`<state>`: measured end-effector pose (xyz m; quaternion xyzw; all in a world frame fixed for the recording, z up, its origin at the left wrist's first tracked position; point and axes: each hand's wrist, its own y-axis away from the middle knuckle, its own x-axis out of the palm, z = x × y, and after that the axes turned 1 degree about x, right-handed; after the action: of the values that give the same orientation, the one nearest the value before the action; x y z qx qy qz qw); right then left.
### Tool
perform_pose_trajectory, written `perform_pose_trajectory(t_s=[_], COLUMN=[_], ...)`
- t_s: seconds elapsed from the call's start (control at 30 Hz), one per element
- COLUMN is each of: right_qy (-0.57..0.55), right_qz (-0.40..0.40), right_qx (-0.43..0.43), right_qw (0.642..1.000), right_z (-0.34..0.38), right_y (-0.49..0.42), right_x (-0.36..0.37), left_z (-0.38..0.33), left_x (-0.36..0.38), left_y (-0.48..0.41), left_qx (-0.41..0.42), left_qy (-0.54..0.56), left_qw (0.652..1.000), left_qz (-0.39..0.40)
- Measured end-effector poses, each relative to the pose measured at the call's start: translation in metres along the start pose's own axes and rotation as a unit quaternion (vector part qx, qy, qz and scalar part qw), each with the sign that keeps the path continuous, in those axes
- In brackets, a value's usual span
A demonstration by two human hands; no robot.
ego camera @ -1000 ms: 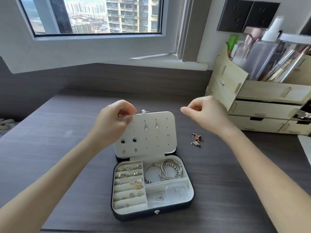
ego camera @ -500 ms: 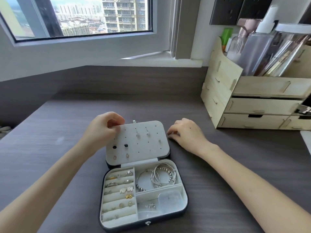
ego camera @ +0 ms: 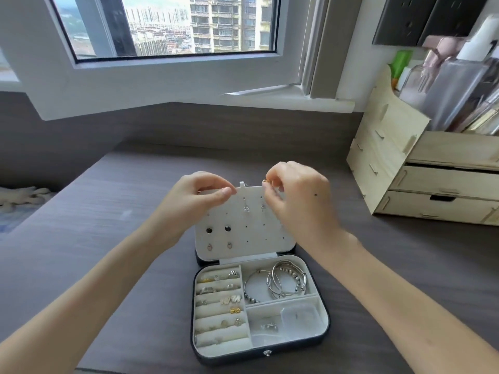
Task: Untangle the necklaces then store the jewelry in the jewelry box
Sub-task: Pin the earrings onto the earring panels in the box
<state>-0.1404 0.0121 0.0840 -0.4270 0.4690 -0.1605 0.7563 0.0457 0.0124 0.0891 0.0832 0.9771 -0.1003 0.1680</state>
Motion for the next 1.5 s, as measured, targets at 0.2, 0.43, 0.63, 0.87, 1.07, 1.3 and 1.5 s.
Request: perform_pose_trajectory(t_s=[0.2, 0.43, 0.63, 0.87, 1.07, 1.3, 1.5], right_qy=[-0.063, -0.176, -0.183, -0.199, -0.216, -0.120, -0.174], right_qz=[0.088, 0.093, 0.006, 0.016, 0.030, -0.007, 0.127], right_qx=[-0.053, -0.037, -0.109, -0.060, -0.022, -0.073, 0.005], right_qw=[0.993, 0.979, 0.977, 0.978, 0.976, 0.990, 0.976], right_z=[0.023, 0.022, 0.022, 0.025, 0.033, 0.044, 0.049], right_y=[-0.002, -0.003, -0.001, 0.002, 0.002, 0.006, 0.001], right_x=[0.027, 0.021, 0.020, 0.022, 0.013, 0.009, -0.008], left_z=[0.002, -0.008, -0.012, -0.005, -0.005, -0.002, -0.004], left_x=[-0.007, -0.022, -0.030, -0.022, -0.019, -0.018, -0.017], left_y=[0.005, 0.003, -0.001, 0.004, 0.011, 0.016, 0.019], left_qx=[0.054, 0.033, -0.008, 0.004, 0.040, 0.055, 0.071], left_qy=[-0.011, 0.013, 0.030, 0.063, 0.047, 0.051, 0.057], left_qw=[0.998, 0.997, 0.993, 0.995, 0.996, 0.996, 0.995], left_qz=[-0.011, 0.064, 0.116, 0.075, 0.060, 0.041, 0.046])
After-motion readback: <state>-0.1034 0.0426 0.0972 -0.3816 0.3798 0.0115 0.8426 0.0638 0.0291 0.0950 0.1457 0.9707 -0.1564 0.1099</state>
